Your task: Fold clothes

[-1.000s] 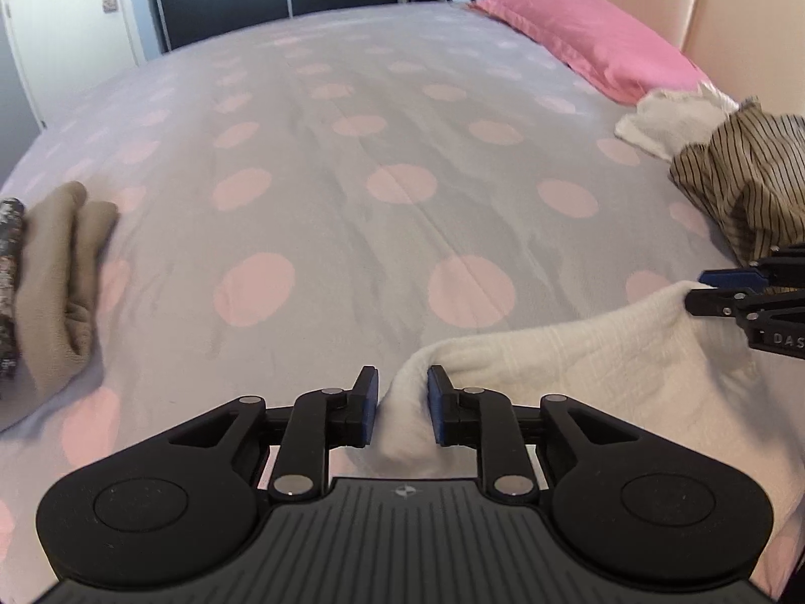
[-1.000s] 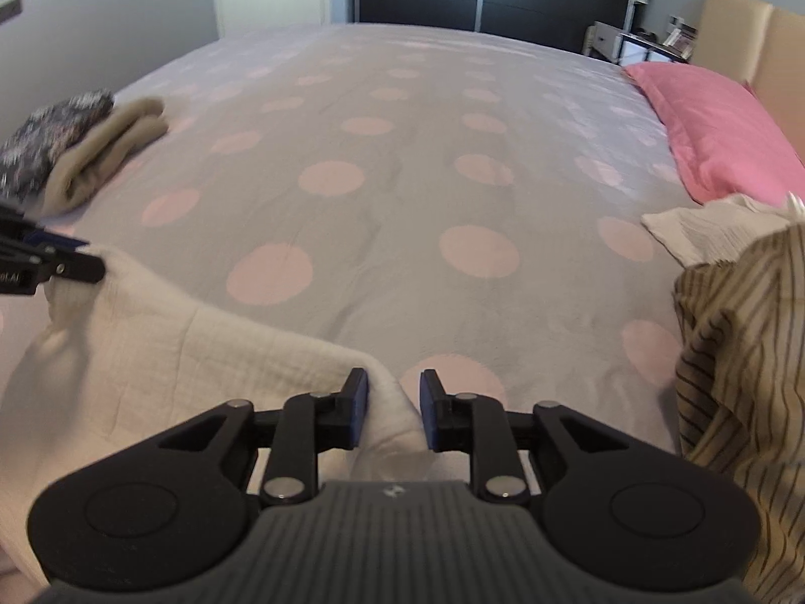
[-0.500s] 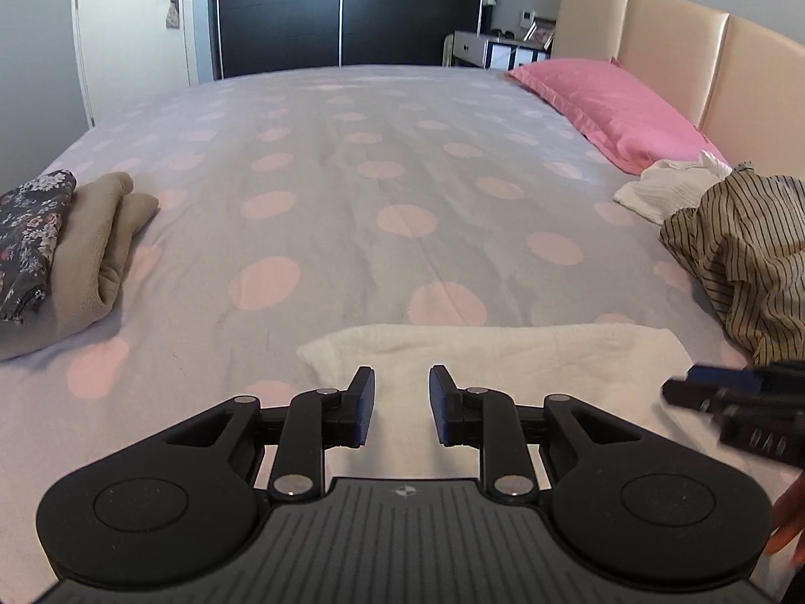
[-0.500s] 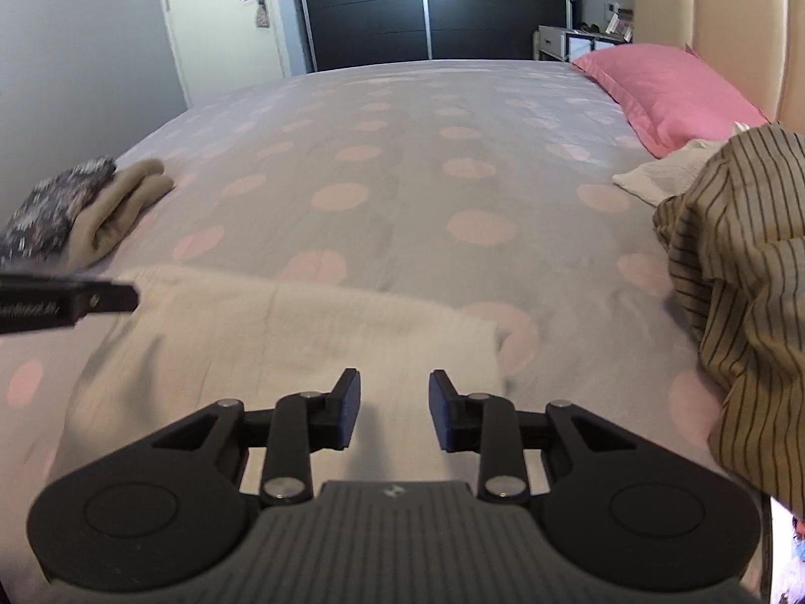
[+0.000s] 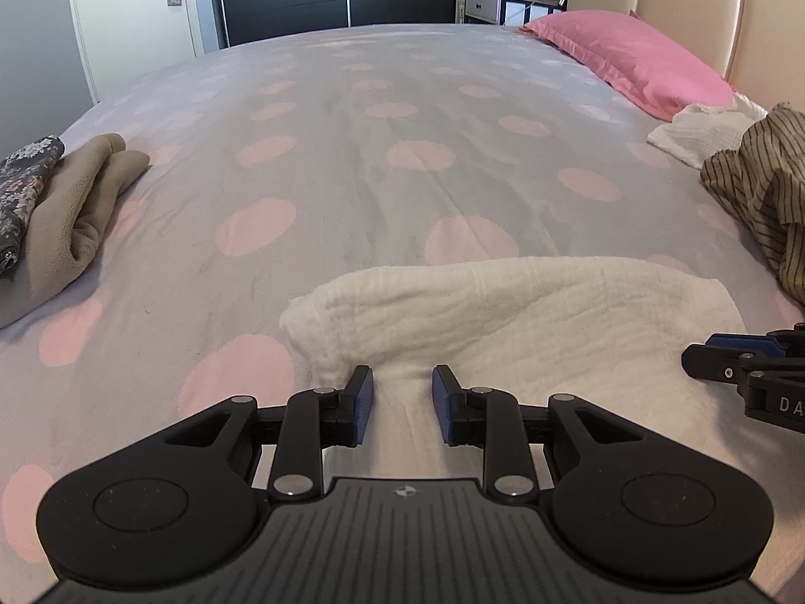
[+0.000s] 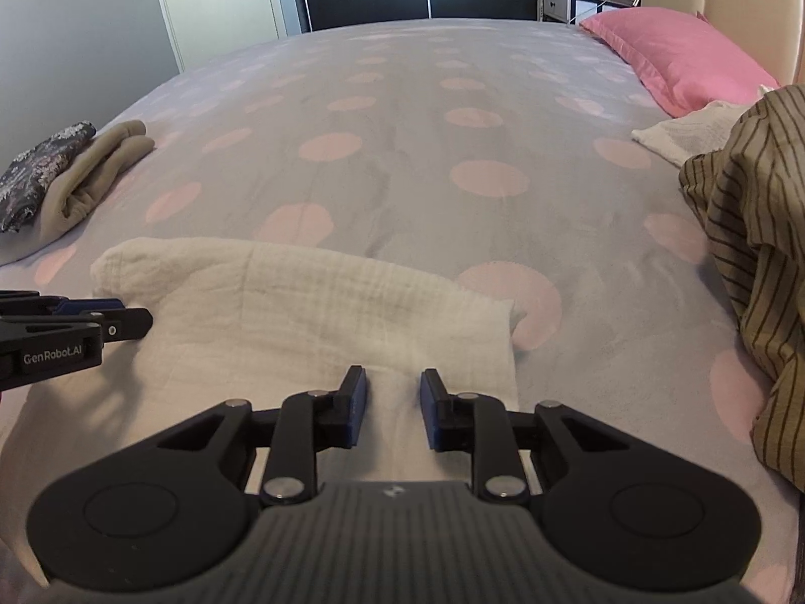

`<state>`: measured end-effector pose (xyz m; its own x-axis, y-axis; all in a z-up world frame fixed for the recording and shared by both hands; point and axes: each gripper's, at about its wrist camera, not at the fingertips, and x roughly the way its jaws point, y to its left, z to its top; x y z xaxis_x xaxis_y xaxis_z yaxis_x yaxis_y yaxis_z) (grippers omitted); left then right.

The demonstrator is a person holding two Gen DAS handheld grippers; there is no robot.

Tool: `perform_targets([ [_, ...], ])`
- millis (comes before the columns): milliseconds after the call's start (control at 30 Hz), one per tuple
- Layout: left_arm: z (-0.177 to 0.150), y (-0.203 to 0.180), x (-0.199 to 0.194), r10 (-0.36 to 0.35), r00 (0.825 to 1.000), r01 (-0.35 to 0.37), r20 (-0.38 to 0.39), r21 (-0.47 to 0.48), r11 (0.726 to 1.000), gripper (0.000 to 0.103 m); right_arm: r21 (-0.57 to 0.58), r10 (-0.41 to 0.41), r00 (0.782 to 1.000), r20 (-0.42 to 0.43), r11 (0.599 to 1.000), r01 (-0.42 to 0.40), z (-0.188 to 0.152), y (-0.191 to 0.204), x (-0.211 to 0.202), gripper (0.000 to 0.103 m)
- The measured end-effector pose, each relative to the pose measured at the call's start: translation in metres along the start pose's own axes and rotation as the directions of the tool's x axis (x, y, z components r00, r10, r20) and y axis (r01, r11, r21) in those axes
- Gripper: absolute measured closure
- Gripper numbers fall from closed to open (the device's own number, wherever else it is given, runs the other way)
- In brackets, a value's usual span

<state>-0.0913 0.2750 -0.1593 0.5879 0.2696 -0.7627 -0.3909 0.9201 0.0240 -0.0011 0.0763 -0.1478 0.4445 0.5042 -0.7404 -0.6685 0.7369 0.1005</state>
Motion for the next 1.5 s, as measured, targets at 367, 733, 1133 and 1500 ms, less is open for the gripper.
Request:
perform_targets([
  [367, 0.005, 0.002, -0.009, -0.006, 1.000, 0.006, -0.011, 0.005, 1.000, 0.077, 0.019, -0.014, 1.000, 0.024, 1.000, 0.014, 0.004, 0.000, -0.006, 0.072],
  [733, -0.012, -0.016, -0.084, -0.031, 0.994, 0.027, 0.103, 0.042, 0.999, 0.070, -0.086, -0.062, 0.977, 0.204, 0.993, 0.081, -0.013, 0.024, -0.074, 0.073],
  [1133, -0.064, -0.027, -0.106, 0.003, 0.998, -0.006, 0.060, 0.062, 0.998, 0.070, -0.169, -0.063, 0.992, 0.110, 0.982, 0.081, -0.062, 0.034, -0.091, 0.073],
  [1500, -0.089, -0.013, -0.074, 0.038, 0.997, -0.033, -0.062, 0.083, 0.996, 0.062, -0.211, -0.055, 0.997, 0.047, 0.975, 0.064, -0.084, 0.024, -0.078, 0.070],
])
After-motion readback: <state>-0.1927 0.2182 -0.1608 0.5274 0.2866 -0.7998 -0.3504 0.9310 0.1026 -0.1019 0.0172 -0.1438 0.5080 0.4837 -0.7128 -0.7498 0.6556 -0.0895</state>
